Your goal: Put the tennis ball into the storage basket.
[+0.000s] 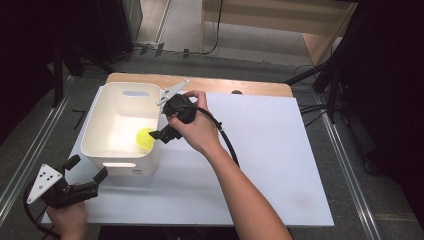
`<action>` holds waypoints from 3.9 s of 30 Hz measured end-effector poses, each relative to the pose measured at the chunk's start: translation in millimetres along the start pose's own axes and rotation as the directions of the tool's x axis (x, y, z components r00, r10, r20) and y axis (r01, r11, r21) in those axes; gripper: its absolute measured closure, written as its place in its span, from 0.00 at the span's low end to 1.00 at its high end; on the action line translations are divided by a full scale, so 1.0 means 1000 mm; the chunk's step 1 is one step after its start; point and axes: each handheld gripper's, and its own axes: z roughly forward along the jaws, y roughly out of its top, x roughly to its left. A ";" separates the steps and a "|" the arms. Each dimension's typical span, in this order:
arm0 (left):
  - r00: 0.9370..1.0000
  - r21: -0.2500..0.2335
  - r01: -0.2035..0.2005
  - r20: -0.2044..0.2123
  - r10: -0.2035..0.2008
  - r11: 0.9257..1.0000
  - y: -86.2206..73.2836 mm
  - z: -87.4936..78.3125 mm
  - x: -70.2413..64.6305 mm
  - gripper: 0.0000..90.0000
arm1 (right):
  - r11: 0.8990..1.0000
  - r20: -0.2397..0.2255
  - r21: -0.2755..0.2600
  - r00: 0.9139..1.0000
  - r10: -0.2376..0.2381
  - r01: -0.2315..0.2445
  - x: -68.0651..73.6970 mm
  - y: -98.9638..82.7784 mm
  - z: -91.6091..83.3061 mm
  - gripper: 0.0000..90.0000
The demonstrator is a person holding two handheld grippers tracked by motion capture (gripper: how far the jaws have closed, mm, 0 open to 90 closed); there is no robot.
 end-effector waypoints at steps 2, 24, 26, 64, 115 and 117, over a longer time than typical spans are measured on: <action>1.000 0.000 0.000 0.000 0.000 1.000 0.000 0.000 0.000 0.00 | 1.000 0.006 -0.002 1.000 0.006 -0.006 -0.001 -0.003 -0.003 0.00; 1.000 0.000 0.001 0.000 -0.001 1.000 0.000 0.000 0.000 0.00 | 0.998 0.058 -0.024 0.996 0.065 -0.064 -0.008 -0.037 -0.025 0.00; 1.000 0.005 0.001 0.001 -0.001 1.000 0.000 0.000 0.000 0.00 | 0.997 0.059 -0.027 0.996 0.067 -0.066 -0.009 -0.040 -0.026 0.00; 1.000 0.008 -0.004 -0.003 0.004 1.000 -0.001 0.000 0.000 0.00 | 0.979 0.111 -0.073 0.974 0.196 -0.189 -0.006 -0.127 -0.051 0.00; 0.999 -0.005 0.033 0.018 -0.033 0.999 -0.002 -0.002 0.005 0.00 | 0.898 0.227 -0.269 0.884 0.409 -0.347 0.005 -0.268 -0.130 0.00; 0.999 -0.005 0.034 0.017 -0.034 0.999 -0.003 -0.002 0.005 0.00 | 0.898 0.235 -0.274 0.881 0.410 -0.345 0.005 -0.274 -0.133 0.00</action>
